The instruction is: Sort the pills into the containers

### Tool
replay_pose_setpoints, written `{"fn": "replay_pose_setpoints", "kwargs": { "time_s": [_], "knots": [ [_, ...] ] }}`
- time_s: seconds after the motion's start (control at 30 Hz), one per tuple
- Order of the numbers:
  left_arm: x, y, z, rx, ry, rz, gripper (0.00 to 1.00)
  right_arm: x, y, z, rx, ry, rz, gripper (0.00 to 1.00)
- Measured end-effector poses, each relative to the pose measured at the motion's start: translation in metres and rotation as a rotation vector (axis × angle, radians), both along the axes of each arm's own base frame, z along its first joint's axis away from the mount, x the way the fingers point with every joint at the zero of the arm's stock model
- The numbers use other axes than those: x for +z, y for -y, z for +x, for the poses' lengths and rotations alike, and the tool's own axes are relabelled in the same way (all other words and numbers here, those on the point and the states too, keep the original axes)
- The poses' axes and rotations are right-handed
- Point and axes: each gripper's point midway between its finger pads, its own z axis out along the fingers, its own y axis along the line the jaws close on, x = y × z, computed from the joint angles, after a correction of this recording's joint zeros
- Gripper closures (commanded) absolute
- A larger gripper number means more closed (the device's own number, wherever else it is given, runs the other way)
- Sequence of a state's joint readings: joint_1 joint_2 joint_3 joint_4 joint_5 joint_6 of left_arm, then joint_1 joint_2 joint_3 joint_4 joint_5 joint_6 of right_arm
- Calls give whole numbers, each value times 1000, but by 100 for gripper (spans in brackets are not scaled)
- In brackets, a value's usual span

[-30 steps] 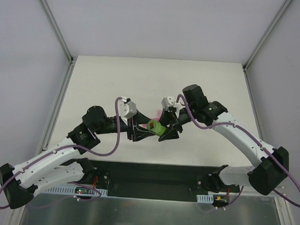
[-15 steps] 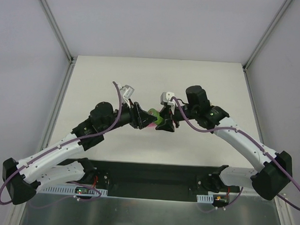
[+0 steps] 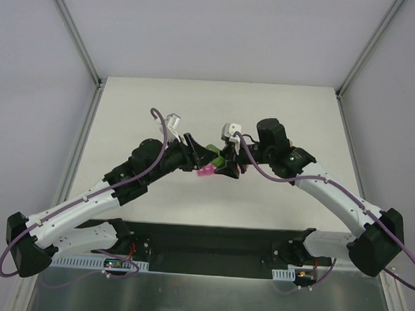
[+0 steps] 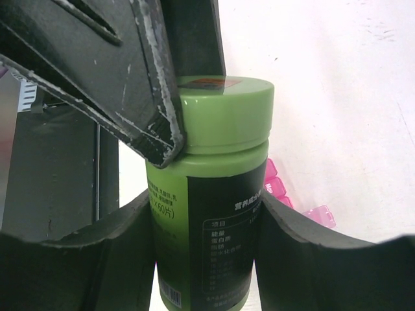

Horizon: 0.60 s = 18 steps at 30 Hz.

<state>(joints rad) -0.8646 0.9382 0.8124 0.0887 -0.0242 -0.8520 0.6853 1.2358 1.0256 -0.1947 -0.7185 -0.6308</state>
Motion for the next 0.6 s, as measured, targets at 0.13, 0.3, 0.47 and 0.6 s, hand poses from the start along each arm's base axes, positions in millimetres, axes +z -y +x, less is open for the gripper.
{"fn": "replay_pose_setpoints", "kwargs": {
  "time_s": [0.13, 0.3, 0.47, 0.6],
  "knots": [
    [-1, -2, -2, -1, -2, 10, 28, 0, -1, -2, 11, -3, 7, 91],
    [7, -12, -11, -22, 44, 28, 13, 3, 2, -3, 32, -21, 28, 91],
    [19, -16, -32, -148, 171, 66, 4, 7, 0, -14, 100, -42, 57, 91],
    [24, -17, -63, -345, 419, 113, 1, 6, 2, -37, 230, -61, 74, 90]
  ]
}}
